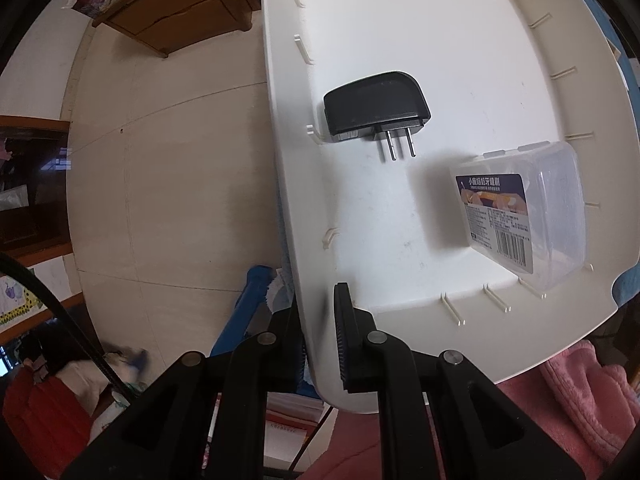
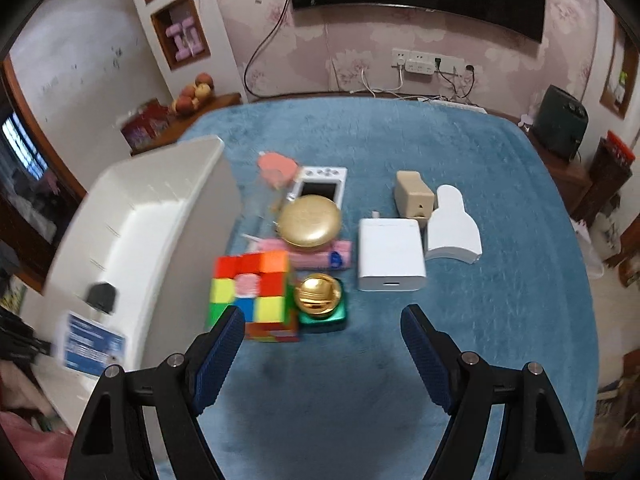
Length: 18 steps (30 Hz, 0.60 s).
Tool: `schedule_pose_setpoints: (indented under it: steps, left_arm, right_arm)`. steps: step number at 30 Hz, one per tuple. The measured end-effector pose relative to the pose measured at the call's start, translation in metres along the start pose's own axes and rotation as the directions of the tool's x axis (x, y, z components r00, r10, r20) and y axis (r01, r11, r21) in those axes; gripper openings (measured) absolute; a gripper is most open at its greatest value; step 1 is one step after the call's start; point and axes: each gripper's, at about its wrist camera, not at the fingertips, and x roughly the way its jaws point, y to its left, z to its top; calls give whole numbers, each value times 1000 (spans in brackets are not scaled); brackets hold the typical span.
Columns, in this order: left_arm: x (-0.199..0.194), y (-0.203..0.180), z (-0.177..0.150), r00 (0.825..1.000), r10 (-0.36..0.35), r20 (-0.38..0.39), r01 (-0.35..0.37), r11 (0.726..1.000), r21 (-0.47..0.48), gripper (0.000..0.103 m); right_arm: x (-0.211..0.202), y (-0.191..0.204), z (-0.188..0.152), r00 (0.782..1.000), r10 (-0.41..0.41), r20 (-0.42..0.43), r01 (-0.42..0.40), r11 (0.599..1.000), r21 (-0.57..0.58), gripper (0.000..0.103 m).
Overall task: Organize rigid objects
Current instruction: 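Lower the box into the tray beside the charger and open the right gripper, then grasp the gold-lidded green jar with the right gripper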
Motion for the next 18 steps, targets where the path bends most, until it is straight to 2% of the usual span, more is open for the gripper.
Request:
schedule_pose_setpoints:
  steps: [4, 6, 11, 18]
  left_arm:
    - [1, 0, 3, 1000, 2, -9, -2, 1000, 2, 12]
    - [1, -1, 4, 1000, 2, -15, -2, 1000, 10, 13]
    - [2, -6, 8, 999, 14, -34, -13, 999, 48, 13]
    - [3, -8, 8, 999, 23, -41, -21, 999, 48, 13]
  right_arm:
    - [23, -2, -2, 999, -29, -35, 27, 997, -79, 81]
    - [28, -4, -2, 999, -7, -31, 4, 996, -94, 81]
    - [52, 2, -3, 996, -24, -90, 7, 983, -183, 81]
    - [71, 11, -1, 993, 28, -115, -54, 973, -225, 81]
